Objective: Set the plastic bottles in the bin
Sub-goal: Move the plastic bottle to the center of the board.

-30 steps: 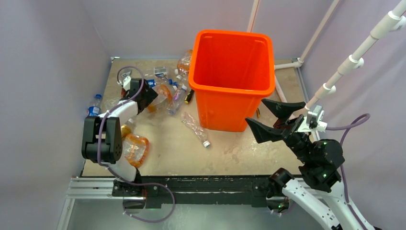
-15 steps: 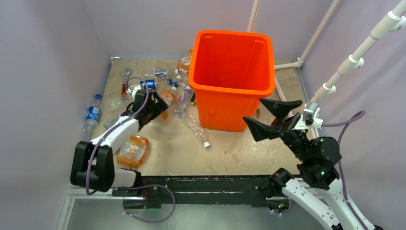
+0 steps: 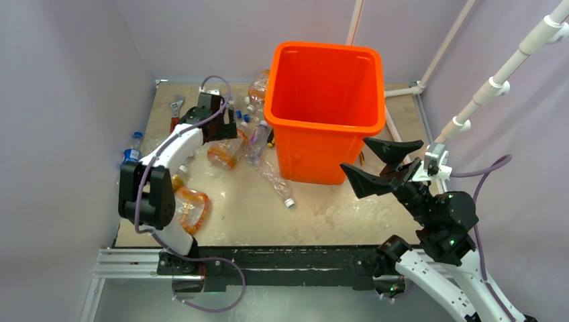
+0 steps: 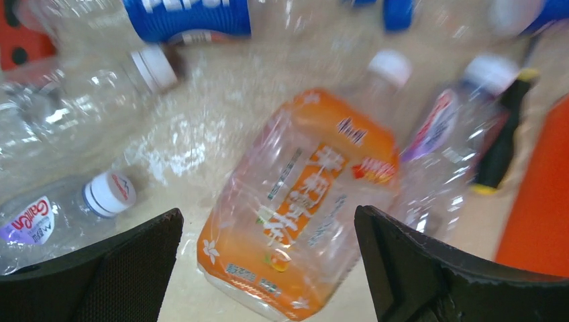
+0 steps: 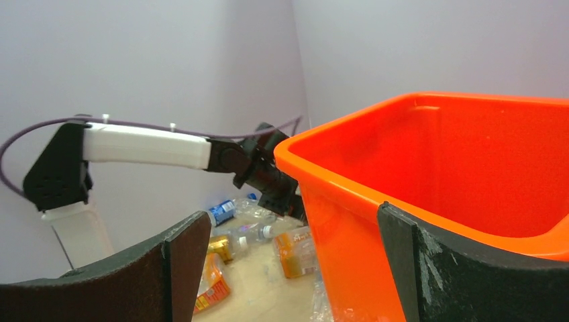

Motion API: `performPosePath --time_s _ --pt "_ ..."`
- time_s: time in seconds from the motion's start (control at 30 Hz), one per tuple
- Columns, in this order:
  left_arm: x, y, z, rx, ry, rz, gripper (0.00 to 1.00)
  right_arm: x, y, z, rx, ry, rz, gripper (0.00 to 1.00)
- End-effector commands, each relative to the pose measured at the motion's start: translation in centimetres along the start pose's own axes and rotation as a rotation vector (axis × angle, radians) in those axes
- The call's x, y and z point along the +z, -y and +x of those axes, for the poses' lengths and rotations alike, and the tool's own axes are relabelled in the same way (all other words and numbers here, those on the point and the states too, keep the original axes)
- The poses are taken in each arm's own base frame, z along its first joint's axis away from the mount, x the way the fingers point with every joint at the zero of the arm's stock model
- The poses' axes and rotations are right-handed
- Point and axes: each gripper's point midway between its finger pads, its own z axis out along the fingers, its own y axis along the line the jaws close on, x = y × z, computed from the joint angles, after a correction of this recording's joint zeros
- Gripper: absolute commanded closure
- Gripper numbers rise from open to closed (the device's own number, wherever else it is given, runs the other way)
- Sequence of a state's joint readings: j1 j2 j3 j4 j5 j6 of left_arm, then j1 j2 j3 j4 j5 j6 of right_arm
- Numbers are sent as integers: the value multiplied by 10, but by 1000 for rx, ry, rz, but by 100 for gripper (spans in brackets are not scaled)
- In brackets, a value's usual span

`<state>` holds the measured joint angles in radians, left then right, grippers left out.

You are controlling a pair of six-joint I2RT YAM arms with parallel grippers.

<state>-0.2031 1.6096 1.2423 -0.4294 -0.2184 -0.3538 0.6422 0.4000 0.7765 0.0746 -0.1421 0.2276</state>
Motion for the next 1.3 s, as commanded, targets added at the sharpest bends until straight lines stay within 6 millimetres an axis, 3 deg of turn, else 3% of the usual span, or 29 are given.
performPosePath --time_s 0.0,0.07,0.17,0.43,0.6,0.83,1.0,1.07,1.17,1.27 --pt "6 -6 5 138 -66 4 1 1 -3 -3 -2 8 -18 1" --pt "12 -4 -5 142 -55 4 1 1 -4 -2 1 4 -22 1" --pt "25 6 -4 147 -92 36 1 0 -5 -3 2 8 -23 1" --pt "39 25 45 125 -222 165 2 -4 -3 -5 3 18 -11 1" --pt "37 30 73 78 -277 215 3 -3 -5 -5 9 18 -21 1" --pt "17 40 84 -44 -245 241 1 -4 -5 -4 19 16 -20 1" --pt "1 41 96 -34 -195 147 1 -4 -5 -1 28 12 -17 2" --pt "-4 30 93 -39 -162 82 1 -4 -5 -1 29 10 -18 2" --pt "-19 11 72 -40 -72 -8 1 -4 -4 -1 27 8 -15 2" --pt "-39 5 48 -16 9 -43 1 -5 -3 -1 24 8 -8 2"
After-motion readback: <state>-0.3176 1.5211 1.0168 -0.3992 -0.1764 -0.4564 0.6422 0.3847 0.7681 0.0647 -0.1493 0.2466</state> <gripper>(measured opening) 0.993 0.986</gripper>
